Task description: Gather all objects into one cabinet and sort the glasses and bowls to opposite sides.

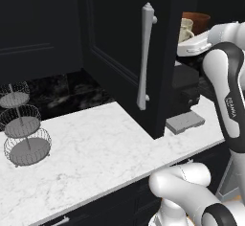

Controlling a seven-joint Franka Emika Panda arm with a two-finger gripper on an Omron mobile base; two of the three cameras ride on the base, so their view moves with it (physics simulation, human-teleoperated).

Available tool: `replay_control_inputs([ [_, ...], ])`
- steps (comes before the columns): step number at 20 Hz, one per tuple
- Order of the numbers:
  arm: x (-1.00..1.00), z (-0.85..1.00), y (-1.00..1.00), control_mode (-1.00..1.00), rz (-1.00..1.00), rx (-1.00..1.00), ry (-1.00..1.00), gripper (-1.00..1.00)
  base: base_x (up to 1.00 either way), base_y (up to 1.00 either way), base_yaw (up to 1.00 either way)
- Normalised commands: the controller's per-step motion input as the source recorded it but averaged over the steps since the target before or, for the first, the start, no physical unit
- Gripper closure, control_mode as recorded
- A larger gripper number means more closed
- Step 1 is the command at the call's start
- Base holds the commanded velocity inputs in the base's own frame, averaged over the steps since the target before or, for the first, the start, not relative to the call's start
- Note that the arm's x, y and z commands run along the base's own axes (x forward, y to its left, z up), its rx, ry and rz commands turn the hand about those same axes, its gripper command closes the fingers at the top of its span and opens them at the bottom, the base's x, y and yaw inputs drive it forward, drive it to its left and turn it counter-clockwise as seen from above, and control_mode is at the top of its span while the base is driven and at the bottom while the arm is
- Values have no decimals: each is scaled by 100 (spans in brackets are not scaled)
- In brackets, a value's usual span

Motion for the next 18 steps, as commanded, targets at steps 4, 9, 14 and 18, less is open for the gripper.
replay_control_inputs([
  [4,0,0,0,100,0,0,0,100,24,0,-3],
  [9,56,0,2,-100,-7,3,0,100,8,0,-1],
  [14,82,-3,33,-100,-8,5,-2,100,0,0,0],
  [18,55,-22,47,-100,0,4,-1,100,0,0,0],
])
